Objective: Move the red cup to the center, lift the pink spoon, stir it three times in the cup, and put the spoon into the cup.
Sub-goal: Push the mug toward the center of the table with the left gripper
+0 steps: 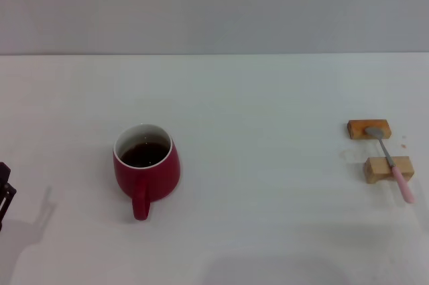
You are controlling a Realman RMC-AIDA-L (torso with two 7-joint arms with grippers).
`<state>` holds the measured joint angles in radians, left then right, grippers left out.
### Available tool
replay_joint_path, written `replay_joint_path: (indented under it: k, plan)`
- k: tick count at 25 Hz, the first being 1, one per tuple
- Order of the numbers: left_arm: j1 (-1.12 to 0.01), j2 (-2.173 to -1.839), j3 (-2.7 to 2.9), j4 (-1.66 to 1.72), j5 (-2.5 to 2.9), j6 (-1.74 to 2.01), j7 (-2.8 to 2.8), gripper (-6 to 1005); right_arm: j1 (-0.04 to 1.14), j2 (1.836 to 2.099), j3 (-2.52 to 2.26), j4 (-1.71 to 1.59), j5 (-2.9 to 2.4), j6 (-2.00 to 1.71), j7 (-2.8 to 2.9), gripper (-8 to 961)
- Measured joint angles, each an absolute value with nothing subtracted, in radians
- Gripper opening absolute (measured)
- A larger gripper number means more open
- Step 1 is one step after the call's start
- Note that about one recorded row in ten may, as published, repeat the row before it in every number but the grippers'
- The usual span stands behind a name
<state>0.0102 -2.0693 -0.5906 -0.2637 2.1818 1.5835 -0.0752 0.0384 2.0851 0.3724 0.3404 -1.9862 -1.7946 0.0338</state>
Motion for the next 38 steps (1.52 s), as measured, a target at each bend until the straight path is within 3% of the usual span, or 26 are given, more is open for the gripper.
replay_joint_path:
  k: [15, 29, 34, 38]
  plan:
    - [0.004, -2.069, -0.551, -0.263, 2.178, 1.542, -0.061, 864, 0.054, 2.080, 0.370, 0.336, -1.989, -1.806, 0.111, 716]
    - [-0.028, -2.066, -0.542, -0.258, 2.182, 1.482, -0.060, 507, 0.063, 2.080, 0.370, 0.334, -1.996, -1.817, 0.112, 715]
    - [-0.065, -2.063, -0.519, -0.256, 2.185, 1.440, -0.062, 69, 0.066, 2.079, 0.370, 0.333, -1.996, -1.817, 0.112, 715]
    - [-0.086, -2.064, -0.517, -0.253, 2.185, 1.416, -0.061, 22, 0.066, 2.079, 0.370, 0.332, -1.996, -1.817, 0.112, 715]
